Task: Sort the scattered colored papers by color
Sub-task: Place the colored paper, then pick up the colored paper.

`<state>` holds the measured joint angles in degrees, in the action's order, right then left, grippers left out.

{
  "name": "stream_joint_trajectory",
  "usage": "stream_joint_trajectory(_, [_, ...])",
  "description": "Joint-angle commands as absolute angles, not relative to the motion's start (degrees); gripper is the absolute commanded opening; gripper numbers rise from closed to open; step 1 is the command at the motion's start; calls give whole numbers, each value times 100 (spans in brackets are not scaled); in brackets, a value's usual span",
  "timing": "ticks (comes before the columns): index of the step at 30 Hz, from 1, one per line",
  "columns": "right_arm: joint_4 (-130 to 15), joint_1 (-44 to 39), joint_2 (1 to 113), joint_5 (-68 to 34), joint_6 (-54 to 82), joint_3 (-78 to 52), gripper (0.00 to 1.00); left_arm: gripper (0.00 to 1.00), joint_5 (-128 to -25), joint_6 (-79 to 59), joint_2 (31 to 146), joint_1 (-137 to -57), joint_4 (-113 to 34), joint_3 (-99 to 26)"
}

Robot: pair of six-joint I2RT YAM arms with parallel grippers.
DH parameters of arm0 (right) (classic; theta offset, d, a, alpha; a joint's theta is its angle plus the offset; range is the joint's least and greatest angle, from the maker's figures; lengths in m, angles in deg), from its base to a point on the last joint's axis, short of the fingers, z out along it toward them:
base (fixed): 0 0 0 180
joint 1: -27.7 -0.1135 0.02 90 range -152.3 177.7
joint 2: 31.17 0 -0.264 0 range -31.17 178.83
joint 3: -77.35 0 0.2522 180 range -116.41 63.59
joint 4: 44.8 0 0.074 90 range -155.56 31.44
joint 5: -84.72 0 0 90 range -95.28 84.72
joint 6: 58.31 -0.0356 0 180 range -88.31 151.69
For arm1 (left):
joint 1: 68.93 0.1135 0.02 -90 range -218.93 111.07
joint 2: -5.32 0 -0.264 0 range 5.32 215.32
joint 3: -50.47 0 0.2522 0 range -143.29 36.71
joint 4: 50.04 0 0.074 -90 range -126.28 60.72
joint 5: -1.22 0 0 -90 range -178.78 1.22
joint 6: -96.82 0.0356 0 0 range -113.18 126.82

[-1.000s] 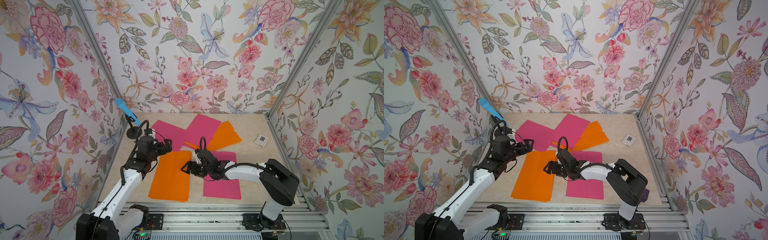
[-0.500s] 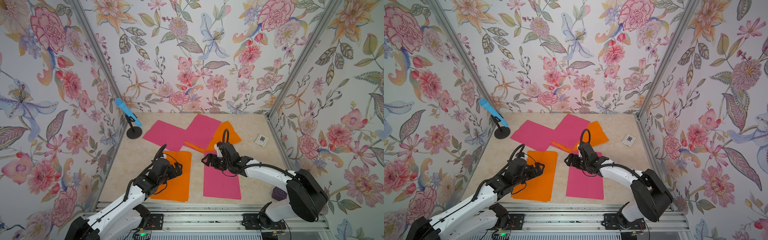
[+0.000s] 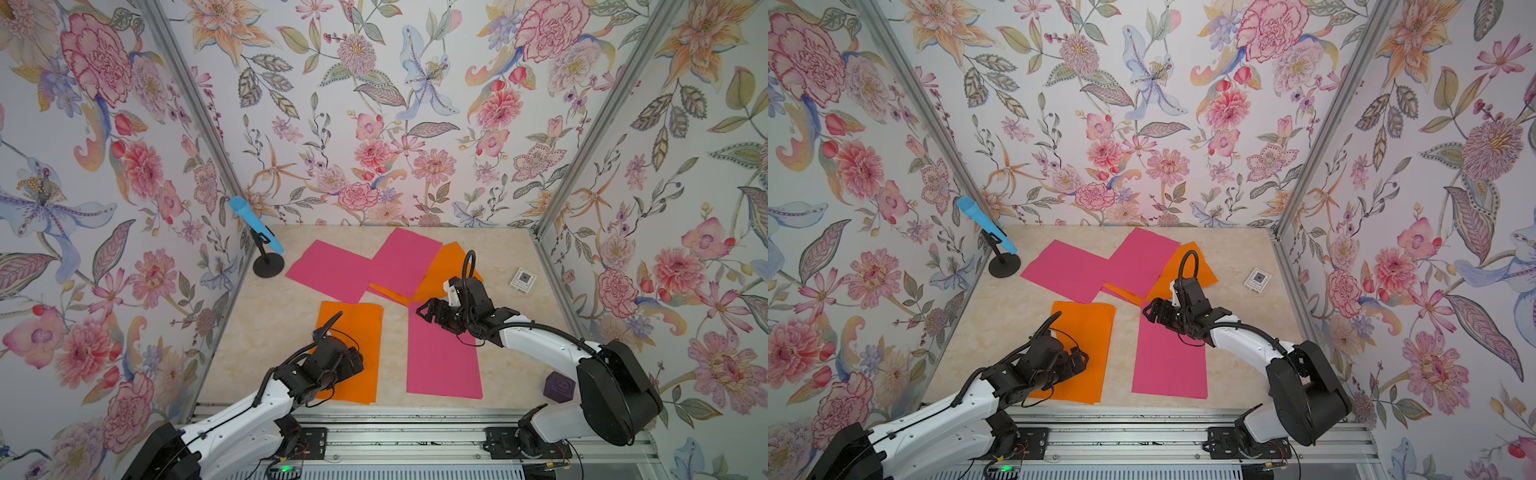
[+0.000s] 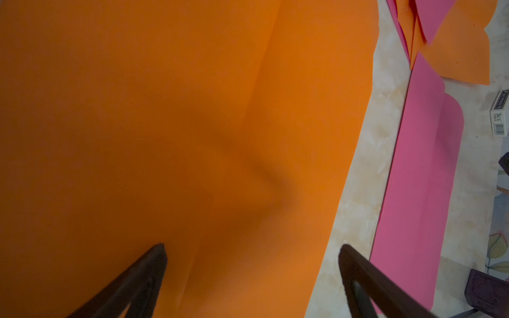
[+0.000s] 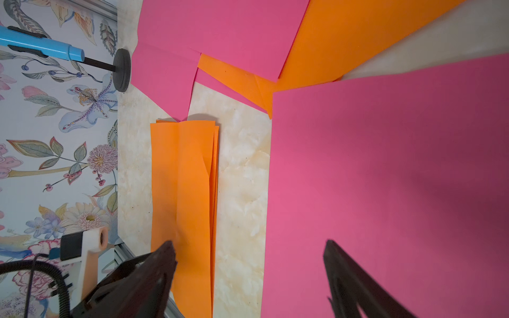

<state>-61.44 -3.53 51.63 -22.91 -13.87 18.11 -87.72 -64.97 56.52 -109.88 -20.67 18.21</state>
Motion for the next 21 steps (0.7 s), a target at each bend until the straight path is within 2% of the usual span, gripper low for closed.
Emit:
stream_joint_trajectory(1, [-6209,-272,5056,-2416,-1254,1911,86,100,-8909,-6702,5656,-11051,-2050,1992])
stream_joint_trajectory(12, [-6199,66,4956,-2643,-1170,1904,88,100,-9027,-6173,5652,-11054,-1938,999])
stream_joint_trajectory(15, [-6199,264,4957,-2779,-1104,1866,90,100,-9313,-5708,5718,-11059,-1882,631])
stream_joint_trajectory(19, [-6199,547,5003,-2968,-1023,1721,100,100,-9880,-4840,6159,-10979,-1964,67])
stream_joint_trajectory(21, [-6080,740,5095,-3189,-1012,1654,100,100,-9877,-4469,6482,-10793,-2253,-127])
